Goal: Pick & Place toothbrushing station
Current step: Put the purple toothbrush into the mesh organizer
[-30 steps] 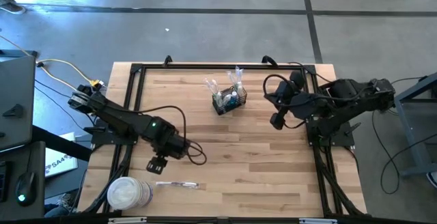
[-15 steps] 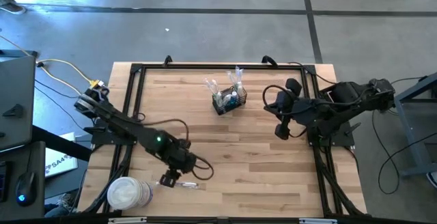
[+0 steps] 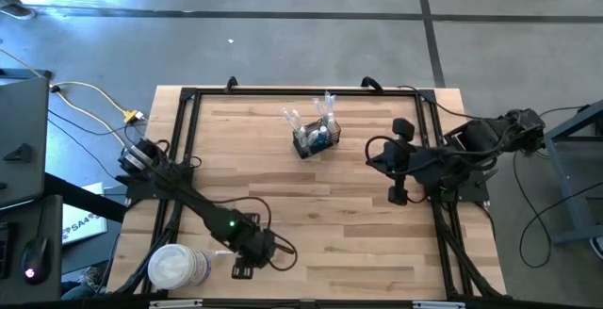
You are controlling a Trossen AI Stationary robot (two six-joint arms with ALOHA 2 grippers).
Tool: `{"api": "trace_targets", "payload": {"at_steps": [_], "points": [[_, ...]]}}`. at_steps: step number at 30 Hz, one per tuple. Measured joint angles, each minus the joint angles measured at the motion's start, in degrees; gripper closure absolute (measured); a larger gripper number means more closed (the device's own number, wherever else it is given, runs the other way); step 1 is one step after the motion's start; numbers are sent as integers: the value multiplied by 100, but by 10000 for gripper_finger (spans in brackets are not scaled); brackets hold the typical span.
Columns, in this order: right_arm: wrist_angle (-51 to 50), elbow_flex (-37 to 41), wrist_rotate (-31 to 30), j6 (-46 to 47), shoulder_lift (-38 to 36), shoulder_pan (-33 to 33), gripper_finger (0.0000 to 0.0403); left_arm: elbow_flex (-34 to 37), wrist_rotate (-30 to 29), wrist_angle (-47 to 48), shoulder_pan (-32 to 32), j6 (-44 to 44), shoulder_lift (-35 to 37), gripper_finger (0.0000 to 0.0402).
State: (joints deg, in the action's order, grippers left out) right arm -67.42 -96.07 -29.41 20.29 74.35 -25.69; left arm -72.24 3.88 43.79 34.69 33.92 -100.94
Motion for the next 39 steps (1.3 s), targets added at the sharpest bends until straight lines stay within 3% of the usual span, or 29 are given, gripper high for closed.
{"api": "trace_targets", "payload": {"at_steps": [18, 27, 32, 39], "points": [[-7, 0, 2, 126, 2, -370, 401, 797, -47, -448, 483, 1556, -61, 158], [-7, 0, 0, 195, 1, -370, 401, 1173, 121, -746, 470, 1588, -23, 166], [-7, 2, 0, 194, 2, -370, 400, 1221, 155, -743, 464, 1530, -24, 225], [-9, 2, -1, 147, 1, -370, 400, 1234, 147, -642, 453, 1142, -35, 373]]}}
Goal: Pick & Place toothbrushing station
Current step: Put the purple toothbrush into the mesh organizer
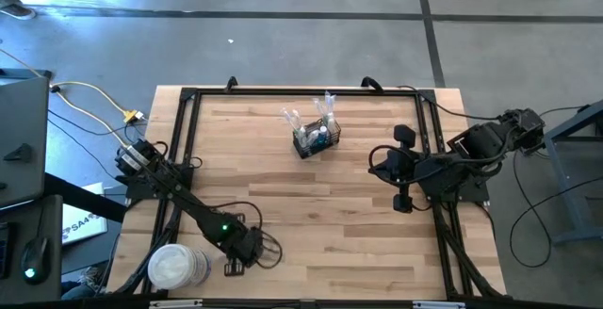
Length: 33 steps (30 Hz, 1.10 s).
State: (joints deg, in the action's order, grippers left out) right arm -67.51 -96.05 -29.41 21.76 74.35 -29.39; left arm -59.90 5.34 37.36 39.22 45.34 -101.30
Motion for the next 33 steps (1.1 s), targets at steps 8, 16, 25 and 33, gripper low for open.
{"api": "trace_targets", "payload": {"at_steps": [8, 16, 25, 33], "points": [[-4, 0, -5, -63, 0, 2, 400, -9, 352, -164, 22, -147, -9, 393], [-4, 0, -17, -86, 2, 2, 400, -362, -276, 307, 15, -52, -31, 396], [-3, 0, -19, -85, 1, 2, 400, -1638, -1098, 1889, -24, -146, -28, 398], [-2, 0, -21, 86, 1, 2, 400, -3355, -2753, 3522, -20, -418, -15, 398]]}}
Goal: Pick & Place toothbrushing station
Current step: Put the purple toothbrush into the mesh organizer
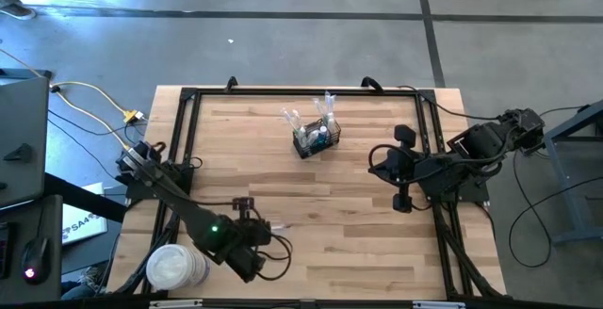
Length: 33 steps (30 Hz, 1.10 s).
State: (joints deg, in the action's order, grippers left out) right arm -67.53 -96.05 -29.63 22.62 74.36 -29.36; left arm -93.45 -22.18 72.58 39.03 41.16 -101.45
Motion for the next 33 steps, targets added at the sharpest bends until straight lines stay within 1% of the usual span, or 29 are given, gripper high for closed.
{"api": "trace_targets", "payload": {"at_steps": [2, 5, 9, 11, 13, 16, 19, 25, 31, 33], "points": [[-2, 0, 0, 62, 1, 0, 400, -443, -413, 296, -2, -223, 2, 398], [-4, 0, 0, 348, 1, 0, 400, -1043, -1134, 411, -2, -633, 2, 399], [-75, 0, -1, 556, 1, 0, 400, -1726, -2133, 247, -2, -1219, 4, 400], [-144, 2, -2, 626, 1, 0, 400, -2009, -2603, 12, -2, -1659, 4, 400], [-176, 2, -2, 707, -1, 0, 400, -2258, -2909, -188, -2, -2162, 4, 400], [-232, 2, 0, 859, -1, 0, 401, -2549, -3213, -532, -2, -2953, 7, 401], [-244, 2, 12, 1076, 1, 0, 401, -2653, -3365, -1017, -2, -4077, 15, 401], [-243, 2, 160, 1356, 1, 0, 401, -2660, -3424, -1775, -2, -6919, 15, 401], [-136, 2, 180, 1392, 0, 0, 401, -2660, -3465, -2571, -4, -8964, 15, 401], [74, 4, 335, 1394, 1, 0, 401, -2660, -3463, -2911, -4, -9679, 13, 401]]}}
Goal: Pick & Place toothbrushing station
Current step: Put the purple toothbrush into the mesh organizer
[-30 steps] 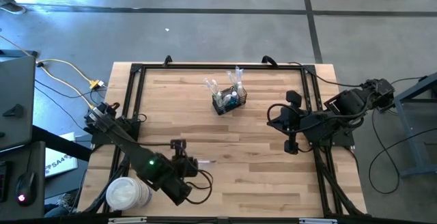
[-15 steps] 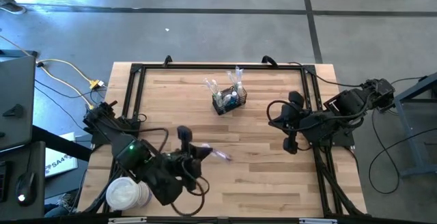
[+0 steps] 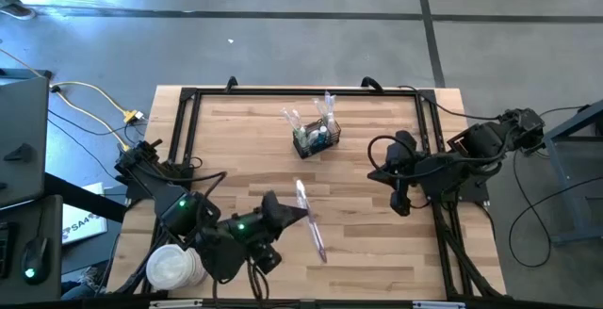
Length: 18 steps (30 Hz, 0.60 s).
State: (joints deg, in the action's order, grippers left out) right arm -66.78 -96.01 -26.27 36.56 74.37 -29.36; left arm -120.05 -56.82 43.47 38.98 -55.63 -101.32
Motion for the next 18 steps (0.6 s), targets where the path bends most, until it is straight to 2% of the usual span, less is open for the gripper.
{"api": "trace_targets", "payload": {"at_steps": [5, 10, 18], "points": [[758, 0, 628, -15, -2, 0, 401, 0, -246, -746, 0, -1760, 0, 401], [1593, 0, 978, 58, -1, 32, 401, -2, -549, -1118, 0, -3243, 0, 401], [2898, 0, 1213, 286, -2, 225, 401, 0, -312, -999, -129, -4088, 0, 402]]}}
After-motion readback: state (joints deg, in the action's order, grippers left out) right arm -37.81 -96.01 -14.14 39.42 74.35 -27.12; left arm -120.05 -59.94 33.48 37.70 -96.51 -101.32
